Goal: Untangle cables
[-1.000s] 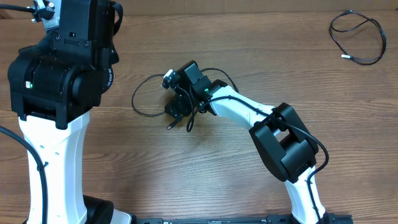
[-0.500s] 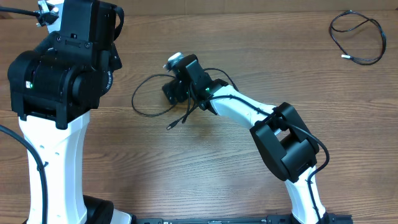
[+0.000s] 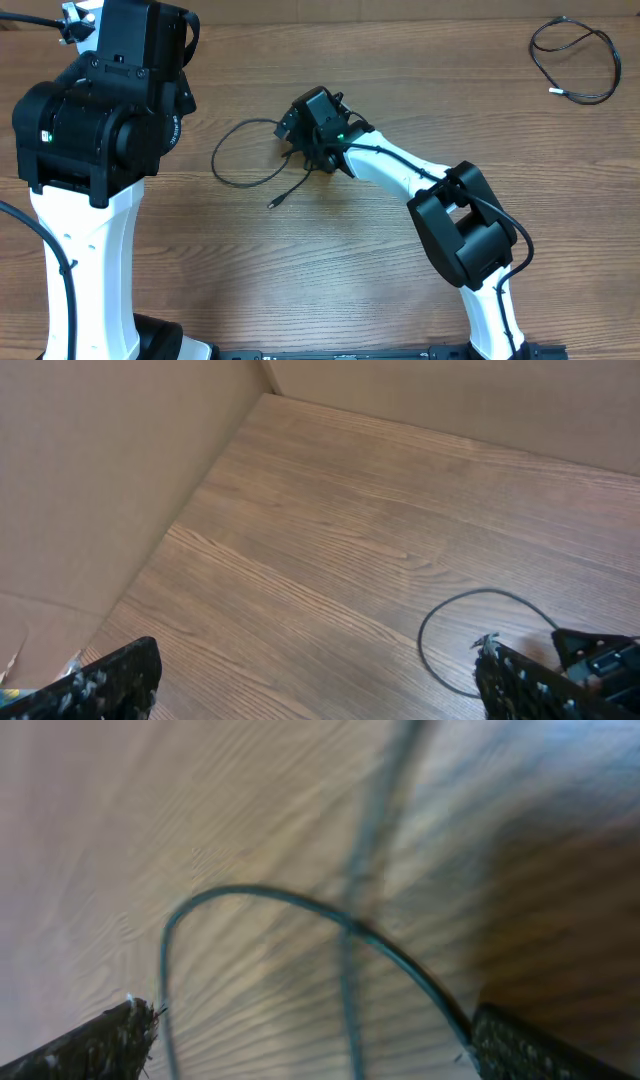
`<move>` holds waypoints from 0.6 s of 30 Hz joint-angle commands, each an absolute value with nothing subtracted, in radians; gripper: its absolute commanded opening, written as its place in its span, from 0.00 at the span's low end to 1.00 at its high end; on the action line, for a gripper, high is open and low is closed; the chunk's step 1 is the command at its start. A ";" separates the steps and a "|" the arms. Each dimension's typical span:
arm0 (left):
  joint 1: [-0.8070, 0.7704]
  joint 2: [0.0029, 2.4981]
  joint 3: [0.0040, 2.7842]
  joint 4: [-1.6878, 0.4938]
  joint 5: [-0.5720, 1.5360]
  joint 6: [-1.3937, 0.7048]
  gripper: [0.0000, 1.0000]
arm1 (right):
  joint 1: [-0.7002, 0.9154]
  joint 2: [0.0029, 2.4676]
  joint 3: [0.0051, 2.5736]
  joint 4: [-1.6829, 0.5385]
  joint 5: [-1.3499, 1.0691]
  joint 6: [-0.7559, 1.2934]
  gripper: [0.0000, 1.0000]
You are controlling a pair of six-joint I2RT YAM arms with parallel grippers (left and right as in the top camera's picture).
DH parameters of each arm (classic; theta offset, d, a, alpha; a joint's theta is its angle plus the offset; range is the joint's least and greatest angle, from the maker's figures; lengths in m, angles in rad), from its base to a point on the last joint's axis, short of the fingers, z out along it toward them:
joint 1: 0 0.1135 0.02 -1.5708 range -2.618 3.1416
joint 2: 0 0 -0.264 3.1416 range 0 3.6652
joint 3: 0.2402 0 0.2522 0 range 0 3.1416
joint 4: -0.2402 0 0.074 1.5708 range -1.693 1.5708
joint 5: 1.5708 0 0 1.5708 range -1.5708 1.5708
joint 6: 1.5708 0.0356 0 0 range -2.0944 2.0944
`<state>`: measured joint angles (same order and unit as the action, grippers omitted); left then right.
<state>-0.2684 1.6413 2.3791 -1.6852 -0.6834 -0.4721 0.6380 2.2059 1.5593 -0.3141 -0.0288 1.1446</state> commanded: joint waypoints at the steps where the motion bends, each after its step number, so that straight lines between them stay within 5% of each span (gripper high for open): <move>1: -0.268 1.641 2.380 -1.689 -0.679 -0.471 1.00 | 0.651 2.222 1.551 -0.236 -0.002 1.002 1.00; 3: -0.268 1.641 2.380 -1.689 -0.678 -0.467 1.00 | 0.651 2.222 1.551 -0.214 -0.001 0.878 1.00; 18: -0.268 1.641 2.380 -1.689 -0.601 -0.460 1.00 | 0.509 2.222 1.942 -0.907 0.076 1.104 0.99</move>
